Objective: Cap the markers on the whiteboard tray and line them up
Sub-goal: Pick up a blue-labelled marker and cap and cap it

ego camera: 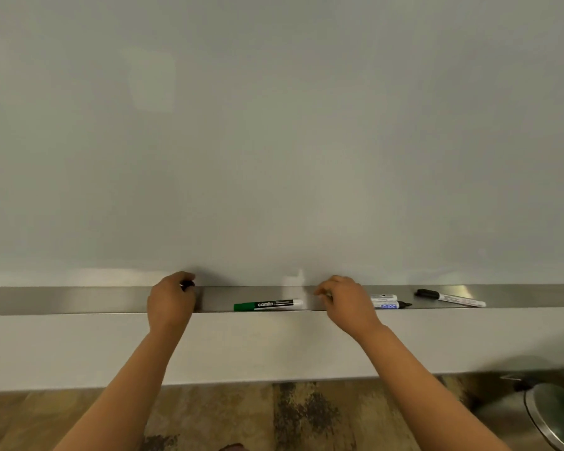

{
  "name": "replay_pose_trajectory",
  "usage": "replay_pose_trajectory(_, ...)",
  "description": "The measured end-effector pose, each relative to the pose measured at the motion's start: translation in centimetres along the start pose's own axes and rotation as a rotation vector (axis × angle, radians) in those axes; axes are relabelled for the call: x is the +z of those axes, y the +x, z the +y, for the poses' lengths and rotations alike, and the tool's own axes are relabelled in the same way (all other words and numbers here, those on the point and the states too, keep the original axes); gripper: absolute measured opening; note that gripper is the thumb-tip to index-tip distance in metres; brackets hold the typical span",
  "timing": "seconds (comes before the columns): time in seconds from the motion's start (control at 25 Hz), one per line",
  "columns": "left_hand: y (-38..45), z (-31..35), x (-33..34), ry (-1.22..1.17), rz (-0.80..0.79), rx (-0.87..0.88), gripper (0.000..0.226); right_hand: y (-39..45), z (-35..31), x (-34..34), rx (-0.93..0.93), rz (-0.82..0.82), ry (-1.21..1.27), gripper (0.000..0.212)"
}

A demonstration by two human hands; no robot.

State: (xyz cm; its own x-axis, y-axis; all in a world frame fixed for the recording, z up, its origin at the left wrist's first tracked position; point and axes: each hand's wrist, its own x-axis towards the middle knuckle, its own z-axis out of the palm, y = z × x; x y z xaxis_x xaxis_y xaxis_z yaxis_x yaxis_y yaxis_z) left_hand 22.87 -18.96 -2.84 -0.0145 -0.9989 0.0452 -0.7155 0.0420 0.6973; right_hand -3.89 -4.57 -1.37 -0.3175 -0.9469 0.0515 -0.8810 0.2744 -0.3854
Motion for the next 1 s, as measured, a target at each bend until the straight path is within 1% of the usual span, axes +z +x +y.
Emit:
replay_pose_trajectory(0.08, -1.1, 2.2, 1.7, -0.067, -0.024, 0.011, 0.025, -0.7, 2.8, -1.4, 0.098, 0.038, -0.062, 0.022)
replay_pose_trajectory(0.2, -3.0, 5.7, 3.9, -0.131, -0.075, 0.042, 0.023, -1.6, 6.5, -2.9, 0.170, -0.014, -0.162, 0.021)
replay_pose_trajectory(0.36, -6.1, 9.3, 6.6, -0.206, -0.158, 0.073, 0.023, -2.1, 9.3, -3.8, 0.140, -0.118, -0.208, 0.023)
replay_pose_trajectory(0.48, -8.0, 10.9, 8.2, -0.264, -0.234, 0.052, 0.022, -1.8, 10.2, -3.9, 0.072, -0.163, -0.244, 0.027)
replay_pose_trajectory(0.64, -10.2, 12.9, 9.9, -0.387, -0.292, -0.032, 0.021, -1.2, 11.6, -4.2, -0.011, -0.253, -0.306, 0.030)
replay_pose_trajectory(0.72, -11.2, 13.8, 10.4, -0.490, -0.333, -0.109, 0.018, -0.9, 12.0, -4.3, -0.048, -0.281, -0.320, 0.030)
replay_pose_trajectory(0.88, -12.7, 15.2, 11.2, -0.677, -0.446, -0.291, 0.015, -0.4, 12.6, -4.6, -0.125, -0.262, -0.264, 0.023)
replay_pose_trajectory(1.0, -13.4, 15.8, 11.8, -0.769, -0.462, -0.383, 0.011, -0.4, 13.2, -4.9, -0.193, -0.249, -0.263, 0.022)
